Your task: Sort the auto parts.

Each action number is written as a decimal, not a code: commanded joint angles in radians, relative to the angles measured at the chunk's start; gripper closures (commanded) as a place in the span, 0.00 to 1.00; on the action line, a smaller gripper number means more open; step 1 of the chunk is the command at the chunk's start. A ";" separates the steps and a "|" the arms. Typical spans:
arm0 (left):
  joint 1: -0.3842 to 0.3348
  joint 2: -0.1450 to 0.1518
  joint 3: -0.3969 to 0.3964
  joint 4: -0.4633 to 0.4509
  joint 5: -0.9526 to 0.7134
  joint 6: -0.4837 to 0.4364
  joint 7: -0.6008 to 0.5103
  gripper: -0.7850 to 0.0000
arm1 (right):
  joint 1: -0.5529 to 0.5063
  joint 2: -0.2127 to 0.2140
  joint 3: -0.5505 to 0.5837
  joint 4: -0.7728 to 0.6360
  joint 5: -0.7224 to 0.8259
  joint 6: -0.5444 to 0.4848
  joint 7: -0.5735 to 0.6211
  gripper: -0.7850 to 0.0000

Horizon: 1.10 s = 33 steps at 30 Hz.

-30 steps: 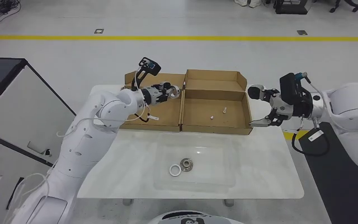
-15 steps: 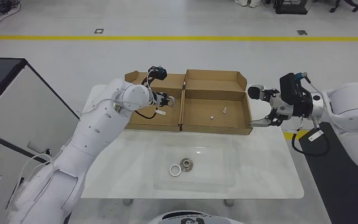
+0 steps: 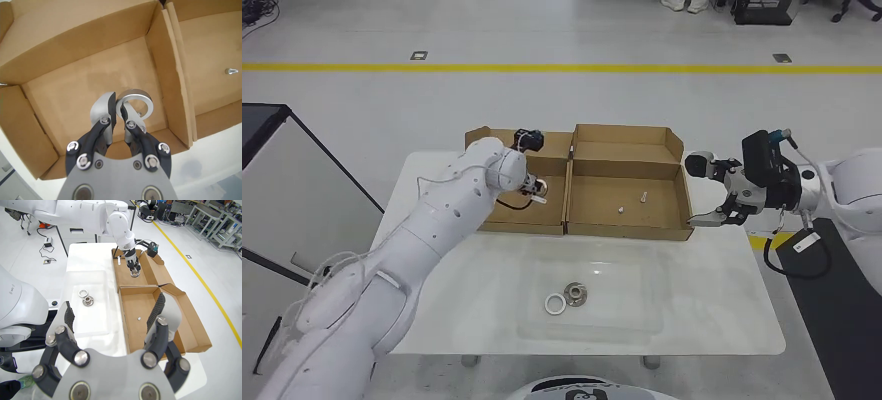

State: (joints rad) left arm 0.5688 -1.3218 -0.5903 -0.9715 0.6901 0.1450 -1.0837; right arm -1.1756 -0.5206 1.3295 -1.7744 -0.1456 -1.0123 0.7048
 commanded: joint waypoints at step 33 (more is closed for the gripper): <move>-0.069 -0.151 0.073 0.327 0.010 -0.024 0.045 0.00 | 0.000 0.000 0.000 0.000 0.000 0.000 0.000 0.00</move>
State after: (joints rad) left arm 0.5003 -1.4744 -0.5136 -0.6421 0.6971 0.1197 -1.0385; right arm -1.1756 -0.5206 1.3295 -1.7744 -0.1456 -1.0123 0.7048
